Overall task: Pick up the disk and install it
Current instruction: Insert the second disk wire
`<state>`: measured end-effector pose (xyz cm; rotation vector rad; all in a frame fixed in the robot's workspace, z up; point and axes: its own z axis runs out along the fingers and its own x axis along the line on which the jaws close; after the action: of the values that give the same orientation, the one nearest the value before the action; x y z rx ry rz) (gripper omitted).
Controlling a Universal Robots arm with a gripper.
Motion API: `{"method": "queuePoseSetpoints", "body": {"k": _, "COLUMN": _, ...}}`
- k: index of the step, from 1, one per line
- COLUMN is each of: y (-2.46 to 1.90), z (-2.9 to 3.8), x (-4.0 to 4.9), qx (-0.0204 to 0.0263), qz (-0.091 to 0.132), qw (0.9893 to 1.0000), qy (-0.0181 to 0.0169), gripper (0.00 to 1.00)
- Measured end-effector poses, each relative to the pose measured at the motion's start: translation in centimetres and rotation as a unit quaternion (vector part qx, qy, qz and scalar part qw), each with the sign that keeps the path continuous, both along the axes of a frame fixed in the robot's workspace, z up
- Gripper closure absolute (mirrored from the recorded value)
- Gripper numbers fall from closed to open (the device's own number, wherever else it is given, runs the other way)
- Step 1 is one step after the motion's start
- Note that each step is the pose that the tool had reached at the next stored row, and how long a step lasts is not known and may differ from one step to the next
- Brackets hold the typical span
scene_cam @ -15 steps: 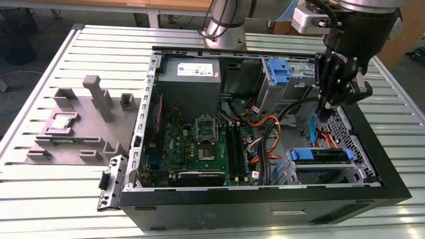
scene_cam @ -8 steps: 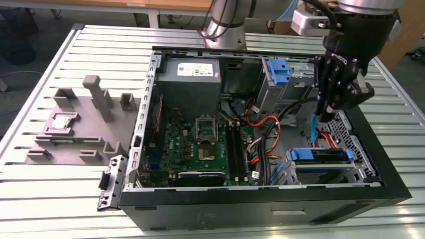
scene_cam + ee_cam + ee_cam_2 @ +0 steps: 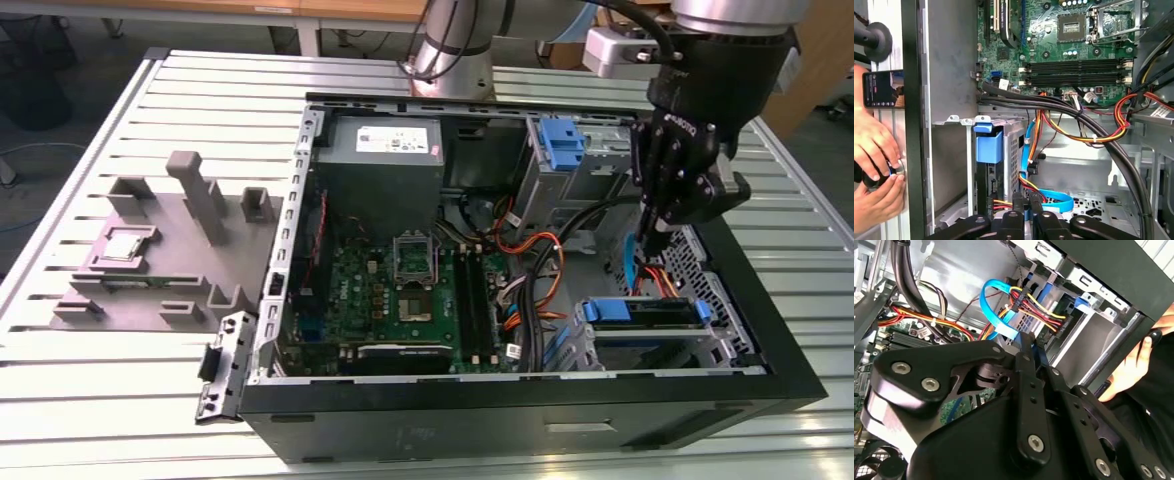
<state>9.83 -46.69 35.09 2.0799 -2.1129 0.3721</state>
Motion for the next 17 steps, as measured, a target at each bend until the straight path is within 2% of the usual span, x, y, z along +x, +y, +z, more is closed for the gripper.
{"method": "queuePoseSetpoints", "body": {"k": 5, "y": 0.00, "z": -0.06, "x": 0.02, "qx": 0.0002, "qz": 0.000, "qw": 1.0000, "qy": 0.0000, "gripper": 0.84}}
{"method": "queuePoseSetpoints", "body": {"k": 7, "y": -0.11, "z": -0.07, "x": 0.02, "qx": 0.0022, "qz": 0.000, "qw": 1.0000, "qy": 0.0000, "gripper": 0.84}}
{"method": "queuePoseSetpoints", "body": {"k": 8, "y": -0.20, "z": -0.06, "x": 0.02, "qx": 0.0051, "qz": 0.000, "qw": 1.0000, "qy": 0.0000, "gripper": 0.84}}
{"method": "queuePoseSetpoints", "body": {"k": 9, "y": -0.31, "z": -0.07, "x": 0.02, "qx": 0.0101, "qz": 0.000, "qw": 0.9999, "qy": 0.0000, "gripper": 0.84}}
{"method": "queuePoseSetpoints", "body": {"k": 10, "y": -0.41, "z": -0.07, "x": 0.02, "qx": 0.0179, "qz": 0.000, "qw": 0.9998, "qy": 0.0000, "gripper": 0.84}}
{"method": "queuePoseSetpoints", "body": {"k": 14, "y": -0.85, "z": -0.07, "x": 0.02, "qx": 0.0538, "qz": 0.000, "qw": 0.9985, "qy": 0.0000, "gripper": 0.84}}
{"method": "queuePoseSetpoints", "body": {"k": 15, "y": -1.02, "z": -0.07, "x": 0.01, "qx": 0.0578, "qz": 0.000, "qw": 0.9983, "qy": 0.0000, "gripper": 0.84}}
{"method": "queuePoseSetpoints", "body": {"k": 17, "y": -1.13, "z": -0.09, "x": 0.01, "qx": 0.0581, "qz": 0.000, "qw": 0.9983, "qy": 0.0000, "gripper": 0.84}}
